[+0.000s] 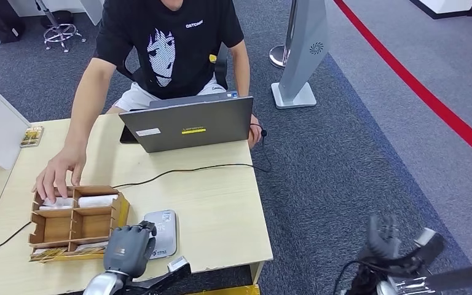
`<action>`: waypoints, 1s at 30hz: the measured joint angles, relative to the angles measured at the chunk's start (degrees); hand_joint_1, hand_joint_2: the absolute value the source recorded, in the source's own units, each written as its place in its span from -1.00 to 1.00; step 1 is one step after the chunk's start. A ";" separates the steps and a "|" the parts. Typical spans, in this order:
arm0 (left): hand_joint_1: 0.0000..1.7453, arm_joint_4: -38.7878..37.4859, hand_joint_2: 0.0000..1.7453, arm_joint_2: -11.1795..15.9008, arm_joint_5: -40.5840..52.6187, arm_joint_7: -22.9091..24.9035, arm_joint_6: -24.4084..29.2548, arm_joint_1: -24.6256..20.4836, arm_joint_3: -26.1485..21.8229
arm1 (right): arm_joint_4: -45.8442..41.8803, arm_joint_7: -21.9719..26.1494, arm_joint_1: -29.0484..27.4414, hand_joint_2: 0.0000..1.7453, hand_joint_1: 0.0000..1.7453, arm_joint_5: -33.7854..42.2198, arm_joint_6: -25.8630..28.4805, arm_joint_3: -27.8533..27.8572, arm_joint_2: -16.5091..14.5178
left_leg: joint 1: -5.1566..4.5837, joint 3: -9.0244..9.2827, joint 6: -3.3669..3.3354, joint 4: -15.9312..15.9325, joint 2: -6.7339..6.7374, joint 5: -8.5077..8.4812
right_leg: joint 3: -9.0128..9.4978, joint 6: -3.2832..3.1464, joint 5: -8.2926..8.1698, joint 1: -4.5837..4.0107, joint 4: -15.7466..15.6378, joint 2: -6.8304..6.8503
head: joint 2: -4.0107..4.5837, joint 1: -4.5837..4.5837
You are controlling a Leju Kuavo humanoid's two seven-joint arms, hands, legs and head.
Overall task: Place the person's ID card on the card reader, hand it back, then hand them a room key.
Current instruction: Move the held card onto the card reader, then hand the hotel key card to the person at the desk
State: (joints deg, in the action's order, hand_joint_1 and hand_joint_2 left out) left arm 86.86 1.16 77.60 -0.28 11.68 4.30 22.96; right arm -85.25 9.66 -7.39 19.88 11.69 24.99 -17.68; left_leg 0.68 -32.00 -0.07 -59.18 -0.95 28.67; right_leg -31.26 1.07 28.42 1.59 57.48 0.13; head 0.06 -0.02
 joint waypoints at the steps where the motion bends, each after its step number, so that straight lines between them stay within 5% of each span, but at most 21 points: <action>1: 1.00 2.60 1.00 0.14 0.24 0.02 -0.36 1.33 -0.95 | -3.80 0.84 -2.90 1.00 -1.00 0.39 -0.71 -0.92 -0.24 | 0.01 -0.07 0.01 0.01 -0.04 0.04 | -0.02 -0.01 0.04 -0.02 0.00 0.03 | 0.00 0.07; 6: 1.00 12.44 1.00 0.17 1.67 -0.42 -0.70 4.97 -3.79 | -11.11 -0.20 -9.67 1.00 -1.00 -6.79 -4.26 -3.96 -1.54 | 0.08 -0.10 0.11 0.11 0.30 0.16 | -0.17 -0.11 0.11 -0.07 0.02 -0.29 | 0.01 -0.10; 8: 1.00 17.04 1.00 -0.05 2.38 -0.64 -1.69 6.90 -4.88 | -3.89 1.81 -8.16 1.00 -1.00 -15.80 -9.14 -3.03 -1.56 | 0.21 -0.03 0.15 0.12 0.44 0.19 | -0.09 -0.17 0.06 -0.20 -0.07 -0.39 | 0.01 -0.05; 12: 1.00 25.37 1.00 -0.51 3.16 -1.56 -3.81 9.99 -6.98 | 17.82 15.77 -3.63 1.00 -1.00 -25.72 -14.45 2.59 -0.97 | 0.11 -0.06 0.06 0.09 0.09 0.11 | 0.04 0.01 0.06 -0.12 -0.15 -0.07 | 0.01 -0.04; 19: 1.00 32.59 1.00 -1.08 6.17 -2.18 -3.70 11.59 -9.26 | 29.41 17.25 -1.07 1.00 -1.00 -39.74 -12.87 7.45 -0.85 | 0.12 -0.07 0.05 0.09 0.06 0.08 | 0.05 -0.04 0.03 -0.13 -0.11 -0.06 | 0.01 -0.04; 23: 1.00 38.62 1.00 3.01 5.05 -2.05 -4.47 10.65 -12.96 | 34.79 21.39 0.94 1.00 -1.00 -51.14 -6.12 6.88 -0.72 | 0.14 -0.04 0.07 0.10 0.07 0.07 | 0.05 -0.05 0.03 -0.14 -0.10 -0.06 | 0.01 -0.03; 30: 1.00 38.31 1.00 10.87 3.55 -3.99 -9.09 4.76 -25.49 | 45.72 25.80 7.23 1.00 -1.00 -49.43 -9.82 11.02 0.28 | 0.23 -0.01 0.24 0.10 0.11 -0.10 | -0.01 -0.18 -0.07 -0.21 -0.06 -0.08 | 0.01 -0.10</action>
State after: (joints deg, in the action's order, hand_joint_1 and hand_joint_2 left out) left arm 125.17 12.03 81.15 -4.27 2.59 9.06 -2.53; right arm -39.53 35.46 -0.15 -29.54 1.87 36.01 -17.40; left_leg 0.91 -32.01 0.17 -59.08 -0.84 28.57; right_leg -31.27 0.89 28.35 1.38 57.41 0.05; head 0.07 -0.13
